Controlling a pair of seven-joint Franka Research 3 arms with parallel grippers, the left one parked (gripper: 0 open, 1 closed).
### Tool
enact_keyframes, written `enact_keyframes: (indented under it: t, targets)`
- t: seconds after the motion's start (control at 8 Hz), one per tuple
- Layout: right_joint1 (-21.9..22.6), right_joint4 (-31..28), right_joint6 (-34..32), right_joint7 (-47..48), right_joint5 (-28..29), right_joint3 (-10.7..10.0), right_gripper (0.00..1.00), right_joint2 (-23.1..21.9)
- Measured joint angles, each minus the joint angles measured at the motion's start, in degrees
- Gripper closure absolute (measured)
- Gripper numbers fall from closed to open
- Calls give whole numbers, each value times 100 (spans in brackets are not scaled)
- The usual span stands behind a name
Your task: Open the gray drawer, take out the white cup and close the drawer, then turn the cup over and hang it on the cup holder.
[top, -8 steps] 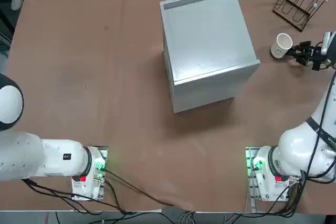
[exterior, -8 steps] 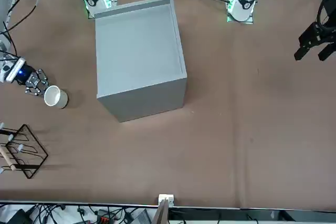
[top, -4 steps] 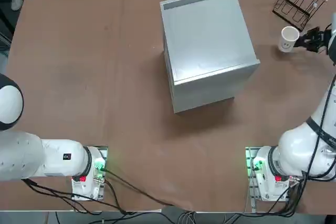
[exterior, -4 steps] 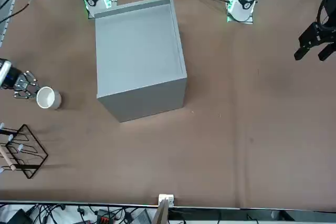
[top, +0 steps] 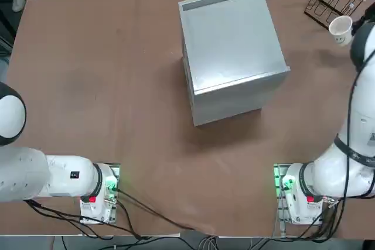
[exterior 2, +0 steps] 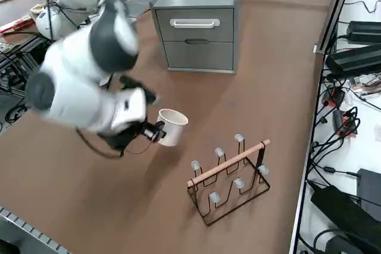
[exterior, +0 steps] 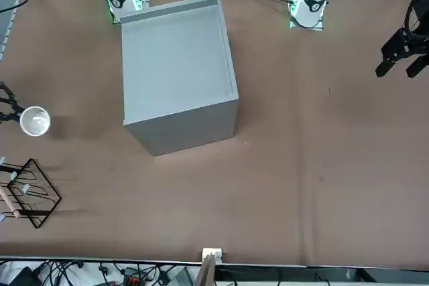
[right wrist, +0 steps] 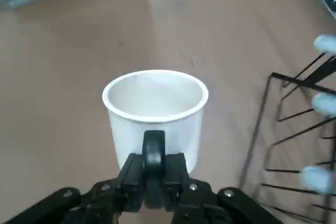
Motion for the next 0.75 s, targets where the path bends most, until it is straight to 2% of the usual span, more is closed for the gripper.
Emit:
enact_keyframes:
  t: [0.12,0.25,0.5,0.75]
  targets:
    - [536,14,349,101,-354,-306,81,2]
    - [870,18,678,219,-682,-415,81,19]
    - [1325,29,1311,461,-1453,-510,81,59]
    - [1921,43,1827,1008,-2578,-588,81,62]
